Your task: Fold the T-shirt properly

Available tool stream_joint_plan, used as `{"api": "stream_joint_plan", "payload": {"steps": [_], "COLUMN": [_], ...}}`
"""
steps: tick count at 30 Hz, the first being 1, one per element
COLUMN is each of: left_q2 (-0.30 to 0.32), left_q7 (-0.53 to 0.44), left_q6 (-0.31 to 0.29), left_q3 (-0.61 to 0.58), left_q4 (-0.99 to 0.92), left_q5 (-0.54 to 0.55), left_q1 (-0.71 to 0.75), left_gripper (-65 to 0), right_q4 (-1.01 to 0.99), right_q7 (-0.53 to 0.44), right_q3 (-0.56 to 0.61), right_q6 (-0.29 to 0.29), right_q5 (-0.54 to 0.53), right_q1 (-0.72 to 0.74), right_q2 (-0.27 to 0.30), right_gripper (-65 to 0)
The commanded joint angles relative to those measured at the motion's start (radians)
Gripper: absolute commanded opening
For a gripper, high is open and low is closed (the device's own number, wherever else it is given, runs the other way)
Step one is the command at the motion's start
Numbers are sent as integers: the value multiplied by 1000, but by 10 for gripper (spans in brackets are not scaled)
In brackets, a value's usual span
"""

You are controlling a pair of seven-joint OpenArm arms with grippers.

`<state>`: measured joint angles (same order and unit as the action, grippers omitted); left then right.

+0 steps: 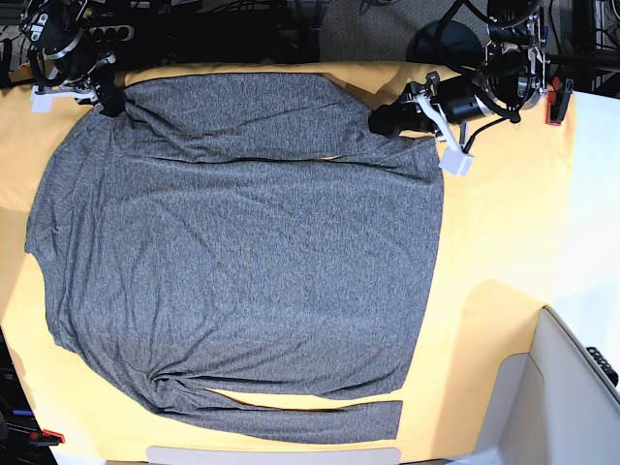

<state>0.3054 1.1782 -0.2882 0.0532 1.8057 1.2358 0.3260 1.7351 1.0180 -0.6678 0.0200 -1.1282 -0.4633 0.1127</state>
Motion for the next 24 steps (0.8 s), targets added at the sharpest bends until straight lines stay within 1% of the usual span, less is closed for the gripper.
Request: {"api": "stream_joint_plan", "payload": {"steps": [1,5,8,11,16,20,22,24], "left_q2": [8,8,8,8,8,8,8,5], "left_q7": [-7,-8,-8,-8,-10,-10,-10,-10], "left_q6": [-12,-12,-12,-12,-12,-12,-12,-12], "left_q3": [6,6,7,7,7,7,7,6], "left_q4": [56,141,150,150,141,105,52,3], "left_q5": [32,31,31,25,23,22,23,23], "left_q1": [-6,-6,-9,-15,-95,-167,-210,-250], "left_gripper": [-647,-647,-647,-647,-647,-647,-647,-647], "right_q4": [33,113,164,179,174,130,96,58], "right_q7": [-8,-8,-8,-8,-6,-6,-6,-6], "right_q3": [-7,-7,-5,-4,-4,-2,-2,26], "right_q6": [-7,-7,-7,-7,-7,-7,-7,-7], "right_q5": [14,14,14,14,15,72,95,118], "right_q1": [-9,-2,21,64,162,245,288,334], "right_q2": [12,12,12,35,40,38,35,35], "right_gripper": [-650,-650,-650,-650,-650,-650,-650,-650]}}
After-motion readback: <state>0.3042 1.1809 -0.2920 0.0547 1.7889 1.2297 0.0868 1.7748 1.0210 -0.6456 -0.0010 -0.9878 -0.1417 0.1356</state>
